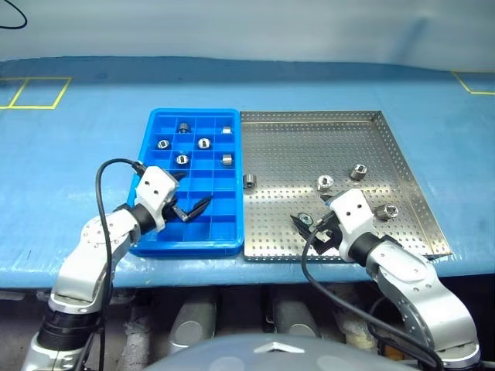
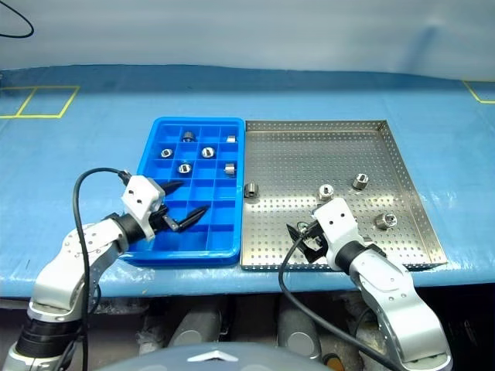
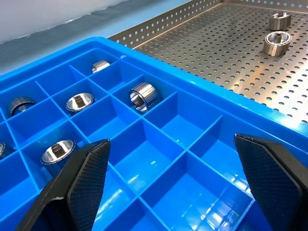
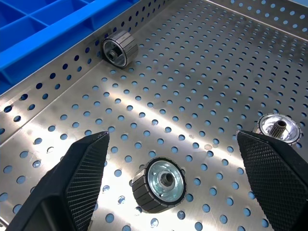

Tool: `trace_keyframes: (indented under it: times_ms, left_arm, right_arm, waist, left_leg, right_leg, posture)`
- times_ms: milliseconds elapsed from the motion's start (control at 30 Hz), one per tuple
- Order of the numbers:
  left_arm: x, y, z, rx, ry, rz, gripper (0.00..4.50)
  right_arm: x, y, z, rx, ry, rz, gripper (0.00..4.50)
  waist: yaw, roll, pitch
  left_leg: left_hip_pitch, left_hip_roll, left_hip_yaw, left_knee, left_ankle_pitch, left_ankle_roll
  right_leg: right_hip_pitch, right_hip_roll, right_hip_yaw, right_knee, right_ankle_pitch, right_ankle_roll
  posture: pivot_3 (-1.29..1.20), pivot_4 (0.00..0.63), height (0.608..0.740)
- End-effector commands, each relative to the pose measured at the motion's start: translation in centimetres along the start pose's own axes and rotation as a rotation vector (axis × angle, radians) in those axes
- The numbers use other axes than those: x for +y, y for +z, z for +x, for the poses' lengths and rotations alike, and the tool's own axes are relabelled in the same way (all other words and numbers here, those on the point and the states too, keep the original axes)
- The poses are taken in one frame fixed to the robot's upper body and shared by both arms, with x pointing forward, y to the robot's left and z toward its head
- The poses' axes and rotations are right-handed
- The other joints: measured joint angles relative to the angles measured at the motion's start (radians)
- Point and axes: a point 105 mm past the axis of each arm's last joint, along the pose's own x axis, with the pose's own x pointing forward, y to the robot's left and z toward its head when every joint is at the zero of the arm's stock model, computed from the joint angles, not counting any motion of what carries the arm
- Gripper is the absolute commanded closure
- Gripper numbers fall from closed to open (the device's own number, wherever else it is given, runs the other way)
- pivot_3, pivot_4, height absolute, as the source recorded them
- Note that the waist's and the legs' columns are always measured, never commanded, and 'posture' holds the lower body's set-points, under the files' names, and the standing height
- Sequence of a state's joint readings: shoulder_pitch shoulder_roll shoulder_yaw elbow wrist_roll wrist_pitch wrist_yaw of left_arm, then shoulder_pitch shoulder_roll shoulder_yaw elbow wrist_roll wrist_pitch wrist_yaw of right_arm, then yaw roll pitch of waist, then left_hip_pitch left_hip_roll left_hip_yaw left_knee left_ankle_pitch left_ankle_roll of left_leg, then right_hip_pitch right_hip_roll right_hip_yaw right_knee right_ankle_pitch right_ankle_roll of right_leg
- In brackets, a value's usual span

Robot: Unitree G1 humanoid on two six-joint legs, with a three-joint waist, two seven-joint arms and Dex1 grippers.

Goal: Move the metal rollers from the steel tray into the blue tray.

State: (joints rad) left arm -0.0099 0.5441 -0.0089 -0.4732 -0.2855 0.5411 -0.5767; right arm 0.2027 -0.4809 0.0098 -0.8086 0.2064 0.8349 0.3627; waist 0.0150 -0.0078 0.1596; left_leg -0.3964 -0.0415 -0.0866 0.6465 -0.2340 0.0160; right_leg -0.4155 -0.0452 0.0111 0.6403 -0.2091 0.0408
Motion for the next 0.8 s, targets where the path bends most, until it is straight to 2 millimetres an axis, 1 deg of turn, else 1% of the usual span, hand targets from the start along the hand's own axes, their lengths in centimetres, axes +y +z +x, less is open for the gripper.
trace_keyframes:
  times_ms: [33, 667, 700, 800]
  left_arm:
    - [-0.1, 1.4, -0.2, -0.042, -0.002, 0.048, 0.0]
    - [-0.2, 1.4, -0.1, -0.047, 0.0, 0.048, 0.0]
    - [-0.2, 1.9, 0.0, -0.069, -0.006, 0.046, 0.0]
    - [0.2, 4.8, 0.8, -0.163, -0.049, 0.05, 0.0]
  right_arm:
    - [-0.1, 0.8, -0.2, -0.037, -0.014, -0.025, 0.02]
    - [-0.2, 0.8, -0.2, -0.031, -0.028, -0.017, 0.02]
    - [-0.3, 0.8, -0.3, -0.034, -0.03, -0.012, 0.02]
    - [-0.3, 1.2, -0.4, -0.059, -0.031, 0.019, 0.02]
  waist:
    - [0.0, 0.0, 0.0]
    - [0.0, 0.0, 0.0]
    - [0.0, 0.0, 0.0]
    - [0.005, -0.001, 0.001]
  left_leg:
    - [0.0, 0.0, 0.0, 0.0, 0.0, 0.0]
    - [0.0, 0.0, 0.0, 0.0, 0.0, 0.0]
    - [0.0, 0.0, 0.0, 0.0, 0.0, 0.0]
    - [0.0, 0.0, 0.0, 0.0, 0.0, 0.0]
  right_leg:
    - [0.0, 0.0, 0.0, 0.0, 0.0, 0.0]
    - [0.0, 0.0, 0.0, 0.0, 0.0, 0.0]
    - [0.0, 0.0, 0.0, 0.0, 0.0, 0.0]
    - [0.0, 0.0, 0.0, 0.0, 0.0, 0.0]
  posture:
    - [0.05, 0.15, 0.74]
    - [0.04, 0.15, 0.74]
    - [0.04, 0.15, 0.74]
    - [0.04, 0.15, 0.74]
